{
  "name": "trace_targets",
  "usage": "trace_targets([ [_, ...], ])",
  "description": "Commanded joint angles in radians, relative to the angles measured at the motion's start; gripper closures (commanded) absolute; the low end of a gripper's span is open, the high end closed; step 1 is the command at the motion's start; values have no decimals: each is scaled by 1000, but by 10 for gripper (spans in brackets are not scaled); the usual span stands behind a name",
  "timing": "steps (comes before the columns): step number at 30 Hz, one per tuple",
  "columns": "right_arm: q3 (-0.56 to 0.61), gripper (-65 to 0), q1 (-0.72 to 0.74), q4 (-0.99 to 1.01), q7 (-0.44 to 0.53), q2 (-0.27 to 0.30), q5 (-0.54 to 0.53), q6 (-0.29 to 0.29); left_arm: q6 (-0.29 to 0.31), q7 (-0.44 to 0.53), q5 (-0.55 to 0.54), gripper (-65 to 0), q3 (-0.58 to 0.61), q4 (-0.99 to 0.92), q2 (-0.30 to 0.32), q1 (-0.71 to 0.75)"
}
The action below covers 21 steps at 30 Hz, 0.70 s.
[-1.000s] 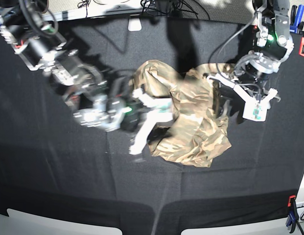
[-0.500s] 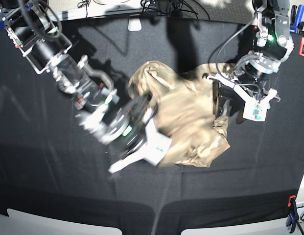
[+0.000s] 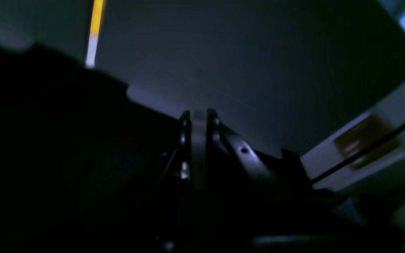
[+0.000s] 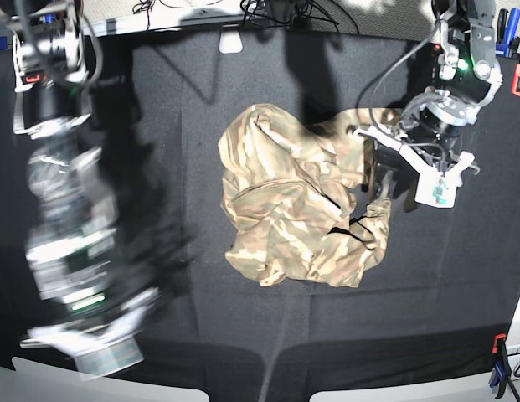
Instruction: Layout the t-shirt on the table in an organized manner, then fold the t-shirt properly
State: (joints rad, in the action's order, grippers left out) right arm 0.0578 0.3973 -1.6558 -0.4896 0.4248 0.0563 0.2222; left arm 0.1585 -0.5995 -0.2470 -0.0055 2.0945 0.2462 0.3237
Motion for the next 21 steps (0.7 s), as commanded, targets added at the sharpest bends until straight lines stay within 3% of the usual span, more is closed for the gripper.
trace_targets([
  [1, -22, 0, 29, -14, 5, 18, -41, 33, -2, 32, -5, -312, -1, 19, 4, -5],
  [7, -13, 0, 14, -15, -46, 38, -320, 476, -2, 47, -5, -311, -1, 19, 4, -5],
  [10, 44, 0, 4, -16, -114, 38, -428, 476, -2, 46, -5, -311, -1, 19, 4, -5],
  [16, 230, 0, 4, -18, -375, 38, -636, 476, -2, 46, -5, -312, -1, 19, 4, -5],
  [21, 407, 0, 0, -41, -451, 38, -643, 476, -2, 46, -5, -312, -1, 19, 4, -5],
])
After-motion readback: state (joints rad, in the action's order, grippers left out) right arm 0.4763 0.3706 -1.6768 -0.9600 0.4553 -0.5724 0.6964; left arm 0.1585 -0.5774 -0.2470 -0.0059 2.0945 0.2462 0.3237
